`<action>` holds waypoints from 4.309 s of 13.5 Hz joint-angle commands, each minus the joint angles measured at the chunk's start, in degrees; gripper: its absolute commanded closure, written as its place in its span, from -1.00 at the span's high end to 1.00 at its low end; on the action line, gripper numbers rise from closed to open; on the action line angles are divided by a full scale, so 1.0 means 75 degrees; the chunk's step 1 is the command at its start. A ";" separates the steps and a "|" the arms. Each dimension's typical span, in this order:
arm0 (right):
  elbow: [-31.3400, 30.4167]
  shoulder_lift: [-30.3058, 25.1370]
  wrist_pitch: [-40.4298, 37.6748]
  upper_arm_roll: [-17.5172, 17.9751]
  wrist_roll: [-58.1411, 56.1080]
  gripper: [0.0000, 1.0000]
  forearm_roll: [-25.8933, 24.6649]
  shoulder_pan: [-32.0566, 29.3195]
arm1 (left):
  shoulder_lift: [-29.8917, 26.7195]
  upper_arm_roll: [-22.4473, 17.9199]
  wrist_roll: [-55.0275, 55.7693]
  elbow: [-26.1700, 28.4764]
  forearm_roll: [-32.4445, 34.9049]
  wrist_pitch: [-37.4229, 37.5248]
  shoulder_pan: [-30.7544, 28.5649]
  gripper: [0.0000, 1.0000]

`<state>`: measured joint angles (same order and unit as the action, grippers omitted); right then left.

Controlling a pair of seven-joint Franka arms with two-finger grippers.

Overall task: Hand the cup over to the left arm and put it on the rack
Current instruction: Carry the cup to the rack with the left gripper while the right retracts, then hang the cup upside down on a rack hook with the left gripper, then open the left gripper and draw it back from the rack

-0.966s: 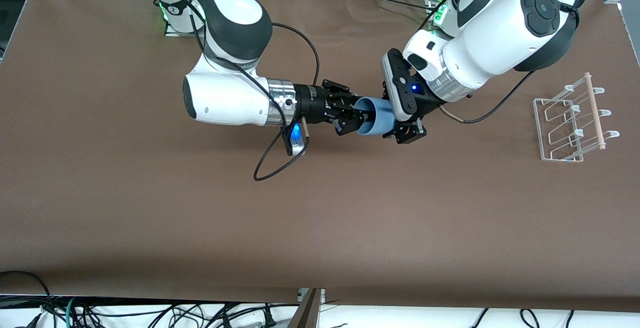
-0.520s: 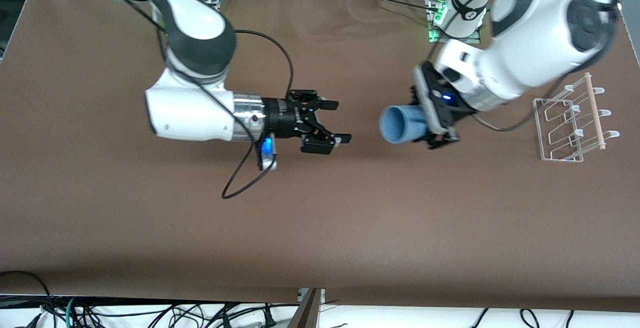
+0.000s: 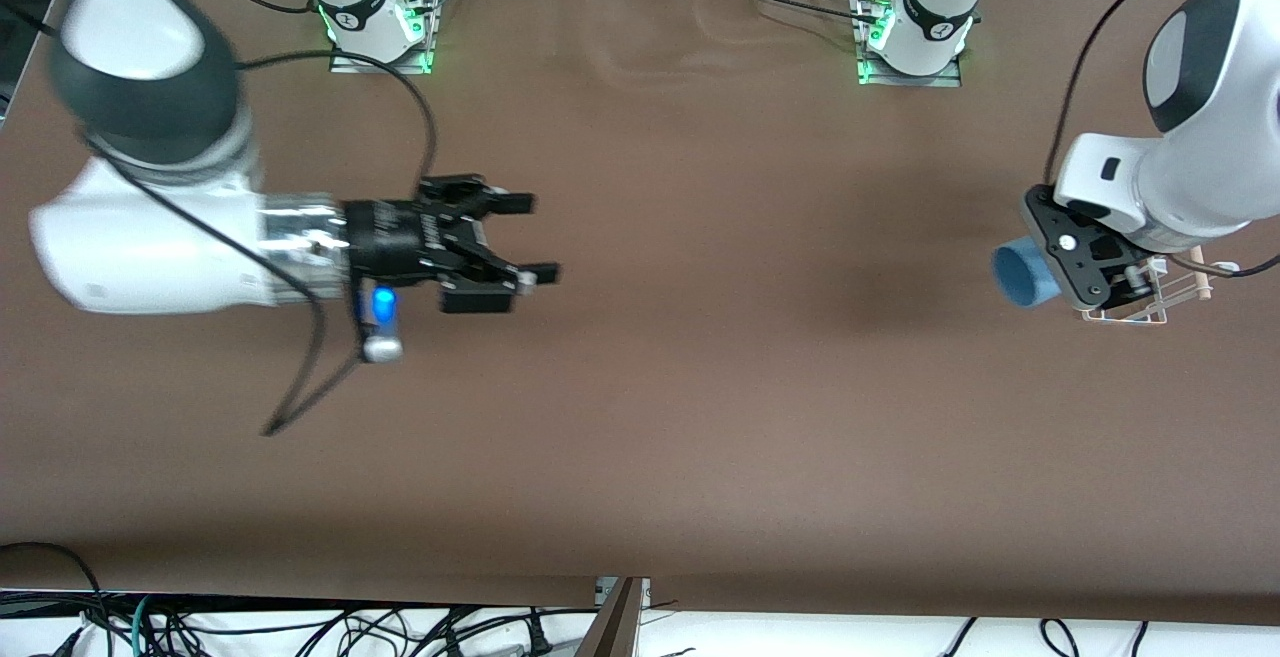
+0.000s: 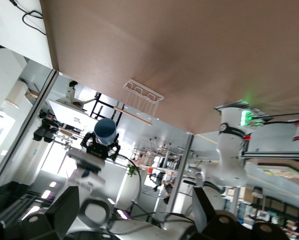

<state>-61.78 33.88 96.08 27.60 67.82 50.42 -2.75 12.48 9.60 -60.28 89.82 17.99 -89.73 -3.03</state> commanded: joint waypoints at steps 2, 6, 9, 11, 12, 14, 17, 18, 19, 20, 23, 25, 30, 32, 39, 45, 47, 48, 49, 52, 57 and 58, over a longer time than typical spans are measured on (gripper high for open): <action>-0.0201 -0.0883 -0.1580 -0.0081 -0.1561 0.98 -0.1106 -0.0863 | -0.0128 -0.0177 0.0383 0.1017 0.2157 0.0433 -0.0180 -1.00; -0.0678 -0.1667 -0.2826 -0.1484 -0.4441 0.98 -0.2349 -0.0888 | -0.0140 -0.0260 0.0374 0.2552 0.3680 0.0632 -0.0638 -1.00; -0.1325 -0.2079 -0.2757 -0.1922 -0.6272 0.98 -0.3706 -0.0888 | -0.0385 -0.0260 0.0350 0.3746 0.5061 0.0365 -0.0685 -1.00; -0.1361 -0.2126 -0.2558 -0.1910 -0.6592 0.98 -0.4586 -0.0876 | -0.0806 -0.0260 0.0408 0.4835 0.6232 -0.0349 -0.0814 -1.00; -0.1419 -0.2150 -0.2453 -0.1852 -0.6593 0.98 -0.5100 -0.0853 | -0.0912 -0.0260 0.0431 0.5293 0.6876 -0.0491 -0.0803 -1.00; -0.2141 -0.2593 -0.1811 -0.1712 -0.6744 0.98 -0.5957 -0.0806 | -0.0984 -0.0249 0.0443 0.6020 0.7840 -0.0656 -0.0744 -1.00; -0.3245 -0.3227 -0.0813 -0.1711 -0.7319 0.98 -0.6195 -0.0794 | -0.1077 -0.0260 0.1015 0.6923 0.8616 -0.0867 -0.0837 -1.00; -0.3306 -0.3251 -0.0753 -0.1723 -0.7575 0.99 -0.6195 -0.0806 | -0.1112 -0.0249 0.1354 0.7205 0.8722 -0.0879 -0.0838 -1.00; -0.3248 -0.3251 -0.0764 -0.1734 -0.7705 0.99 -0.6207 -0.0806 | -0.1275 -0.0249 0.1578 0.7486 0.8781 -0.0879 -0.0838 -1.00; -0.3190 -0.3240 -0.0695 -0.1746 -0.7648 0.99 -0.6265 -0.0806 | -0.1393 -0.0225 0.1673 0.7697 0.8781 -0.0868 -0.0838 -1.00; -0.3095 -0.3205 -0.0402 -0.1711 -0.7636 0.99 -0.6756 -0.0759 | -0.1605 -0.0190 0.1674 0.8015 0.8805 -0.0868 -0.0838 -1.00; -0.3095 -0.3181 -0.0343 -0.1711 -0.7566 0.99 -0.6793 -0.0619 | -0.1605 -0.0190 0.1709 0.8168 0.9072 -0.0868 -0.0861 -1.00; -0.3388 -0.3345 -0.0682 -0.1617 -0.7191 0.99 -0.6735 -0.0595 | -0.1593 -0.0190 0.1779 0.8273 0.9438 -0.1207 -0.1177 -1.00; -0.3901 -0.3764 -0.0426 -0.1536 -0.7191 0.99 -0.6746 -0.0583 | -0.1535 -0.0202 0.2036 0.8332 0.9554 -0.1266 -0.1189 -1.00; -0.4713 -0.4423 0.0372 -0.2740 -0.7190 0.99 -0.6828 0.1078 | -0.0938 -0.0190 0.2705 0.8263 0.9824 -0.1501 -0.1306 -1.00; -0.4478 -0.4271 0.0700 -0.2766 -0.7249 0.99 -0.6852 0.1057 | -0.0878 -0.0155 0.2565 0.7561 0.9288 -0.1700 -0.1306 1.00; -0.4443 -0.4247 0.0759 -0.2766 -0.7249 0.99 -0.6957 0.1057 | -0.0937 -0.0155 0.2541 0.6953 0.8189 -0.1676 -0.1306 1.00; -0.4431 -0.4247 0.0759 -0.2766 -0.7249 0.99 -0.6980 0.1057 | -0.0949 -0.0155 0.2425 0.6486 0.7476 -0.1676 -0.1318 1.00; -0.4443 -0.4247 0.0759 -0.2754 -0.7249 0.99 -0.6981 0.1057 | -0.0914 -0.0166 0.2180 0.5924 0.6599 -0.1676 -0.1318 1.00; -0.4443 -0.4247 0.0759 -0.2766 -0.7249 0.99 -0.6981 0.1046 | -0.0890 -0.0167 0.1979 0.4412 0.4382 -0.1653 -0.1306 1.00; -0.4431 -0.4212 0.0759 -0.2801 -0.7284 0.99 -0.6981 0.1022 | -0.0867 -0.0167 0.2375 0.1961 0.0747 -0.1630 -0.1201 1.00; -0.4431 -0.4212 0.0759 -0.2801 -0.7284 0.99 -0.6981 0.1022 | -0.0867 -0.0167 0.2725 0.1633 0.0244 -0.1351 -0.1178 1.00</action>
<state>-95.53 2.15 101.52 7.09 13.47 -1.03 4.36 5.14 8.05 -42.83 107.61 25.74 -102.36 -11.89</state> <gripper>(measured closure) 0.004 0.000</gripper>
